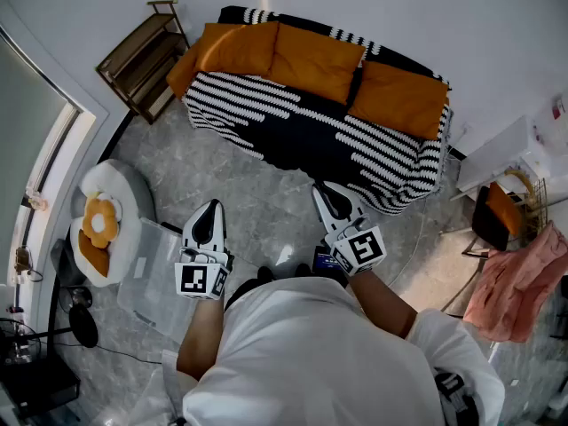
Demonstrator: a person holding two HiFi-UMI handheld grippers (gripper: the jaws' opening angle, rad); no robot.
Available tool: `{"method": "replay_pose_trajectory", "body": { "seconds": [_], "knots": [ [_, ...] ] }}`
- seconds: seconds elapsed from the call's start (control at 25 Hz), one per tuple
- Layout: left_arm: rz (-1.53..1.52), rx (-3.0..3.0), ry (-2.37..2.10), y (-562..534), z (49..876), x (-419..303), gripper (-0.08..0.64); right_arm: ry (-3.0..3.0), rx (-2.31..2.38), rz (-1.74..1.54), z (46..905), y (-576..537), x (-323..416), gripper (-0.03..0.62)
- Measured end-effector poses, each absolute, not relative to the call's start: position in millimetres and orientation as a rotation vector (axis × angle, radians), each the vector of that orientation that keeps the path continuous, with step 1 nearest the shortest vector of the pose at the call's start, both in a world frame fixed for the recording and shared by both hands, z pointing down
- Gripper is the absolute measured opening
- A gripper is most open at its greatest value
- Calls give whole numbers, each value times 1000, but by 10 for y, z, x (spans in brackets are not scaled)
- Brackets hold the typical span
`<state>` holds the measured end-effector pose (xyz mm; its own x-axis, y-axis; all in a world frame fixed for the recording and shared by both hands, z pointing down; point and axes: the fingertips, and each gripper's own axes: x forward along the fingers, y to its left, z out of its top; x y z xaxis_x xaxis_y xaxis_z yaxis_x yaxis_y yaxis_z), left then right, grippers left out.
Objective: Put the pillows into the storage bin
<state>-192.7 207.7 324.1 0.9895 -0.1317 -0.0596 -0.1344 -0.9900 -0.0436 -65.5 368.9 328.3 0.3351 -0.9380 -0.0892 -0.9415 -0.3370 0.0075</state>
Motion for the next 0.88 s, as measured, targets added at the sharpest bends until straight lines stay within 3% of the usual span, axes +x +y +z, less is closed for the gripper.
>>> {"method": "replay_pose_trajectory", "body": {
  "seconds": [0.44,0.88],
  "knots": [
    [57,-3100,218,2170,3401,-2171,9,1666,-2505,222,3254,3968,-777,48],
    [96,-3142,221,2280,3335,-1953,9,1740,-2440,150,3321,4098,-577,48]
  ]
}}
